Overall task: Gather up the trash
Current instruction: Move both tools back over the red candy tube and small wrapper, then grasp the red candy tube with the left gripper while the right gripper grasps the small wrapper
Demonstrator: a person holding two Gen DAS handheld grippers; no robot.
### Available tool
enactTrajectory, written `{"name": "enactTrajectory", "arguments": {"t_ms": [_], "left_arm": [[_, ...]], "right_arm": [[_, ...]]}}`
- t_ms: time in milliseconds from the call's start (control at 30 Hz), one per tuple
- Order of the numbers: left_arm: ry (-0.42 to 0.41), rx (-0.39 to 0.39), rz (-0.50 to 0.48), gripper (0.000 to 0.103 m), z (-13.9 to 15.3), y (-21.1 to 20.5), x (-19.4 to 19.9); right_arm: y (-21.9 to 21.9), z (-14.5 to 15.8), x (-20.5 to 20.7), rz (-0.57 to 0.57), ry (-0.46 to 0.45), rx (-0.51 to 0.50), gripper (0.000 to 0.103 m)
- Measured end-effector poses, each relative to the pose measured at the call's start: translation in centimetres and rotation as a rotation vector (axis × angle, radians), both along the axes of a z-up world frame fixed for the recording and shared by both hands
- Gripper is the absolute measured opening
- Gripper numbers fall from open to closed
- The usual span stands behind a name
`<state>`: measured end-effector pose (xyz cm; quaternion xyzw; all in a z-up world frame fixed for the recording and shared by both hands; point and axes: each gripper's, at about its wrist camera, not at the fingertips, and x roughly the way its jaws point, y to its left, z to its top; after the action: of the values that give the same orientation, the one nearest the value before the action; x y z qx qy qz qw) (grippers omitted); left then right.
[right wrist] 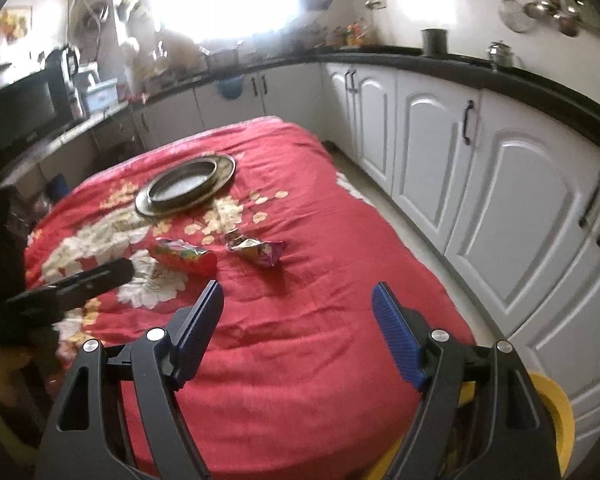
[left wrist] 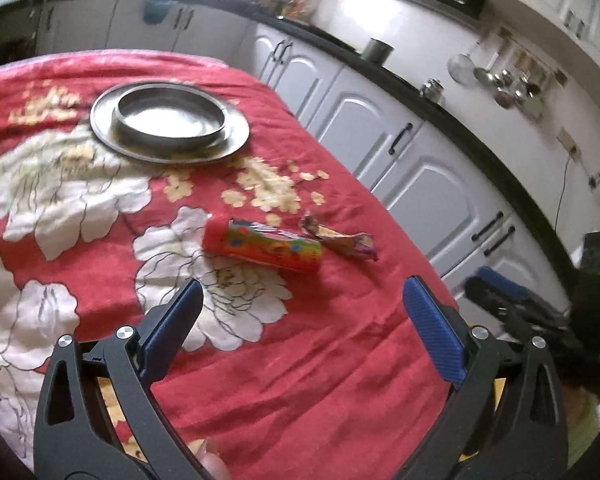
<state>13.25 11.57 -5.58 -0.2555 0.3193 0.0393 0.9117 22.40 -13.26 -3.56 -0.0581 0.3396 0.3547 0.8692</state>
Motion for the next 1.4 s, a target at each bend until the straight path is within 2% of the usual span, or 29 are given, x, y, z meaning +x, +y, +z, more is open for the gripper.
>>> {"name": "enactTrajectory", "arguments": {"t_ms": [67, 167, 367, 733, 767, 800, 833, 1033, 1233, 1367, 1400], "left_arm": [[0.011, -0.038, 0.002, 0.085, -0.4, 0.6, 0.3], [0.028, -0.103, -0.008, 0.08, -1.1, 1.1, 0.8], [0.051, -0.155, -0.037, 0.069, -1.7, 1.2, 2.3], [0.094, -0.227, 0.013, 0.069, -3.0, 2.3, 4.8], [0.099, -0.228, 0.02, 0.069, -3.1, 2.4, 5.0], [0.101, -0.231, 0.024, 0.069, -3.2, 2.5, 5.1], [0.101, -0.235, 0.03, 0.069, -3.3, 2.6, 5.1], [0.096, -0.257, 0.061, 0.069, -3.6, 3.0, 5.7], [0.1, -0.27, 0.113, 0.063, -3.8, 3.3, 6.4], [0.104, -0.278, 0.154, 0.048, -4.1, 3.9, 6.7], [0.102, -0.284, 0.16, 0.047, -4.2, 4.1, 6.9]], "right_arm": [[1.3, -0.6, 0.9, 0.018, 0.005, -0.016, 0.073], [3.6, -1.7, 2.6, 0.053, 0.022, -0.043, 0.067], [7.1, -3.9, 5.5, 0.111, 0.057, -0.096, 0.061], [11.1, -6.0, 7.8, 0.177, 0.085, -0.148, 0.06], [11.3, -6.1, 7.8, 0.186, 0.085, -0.152, 0.059], [11.5, -6.2, 7.7, 0.199, 0.084, -0.157, 0.05], [11.6, -6.3, 7.7, 0.207, 0.086, -0.156, 0.04], [10.6, -6.5, 6.7, 0.217, 0.112, -0.135, 0.023], [7.6, -6.6, 4.8, 0.172, 0.14, -0.1, 0.022], [5.6, -6.5, 3.3, 0.146, 0.15, -0.083, 0.022], [5.2, -6.5, 3.0, 0.141, 0.15, -0.08, 0.022]]}}
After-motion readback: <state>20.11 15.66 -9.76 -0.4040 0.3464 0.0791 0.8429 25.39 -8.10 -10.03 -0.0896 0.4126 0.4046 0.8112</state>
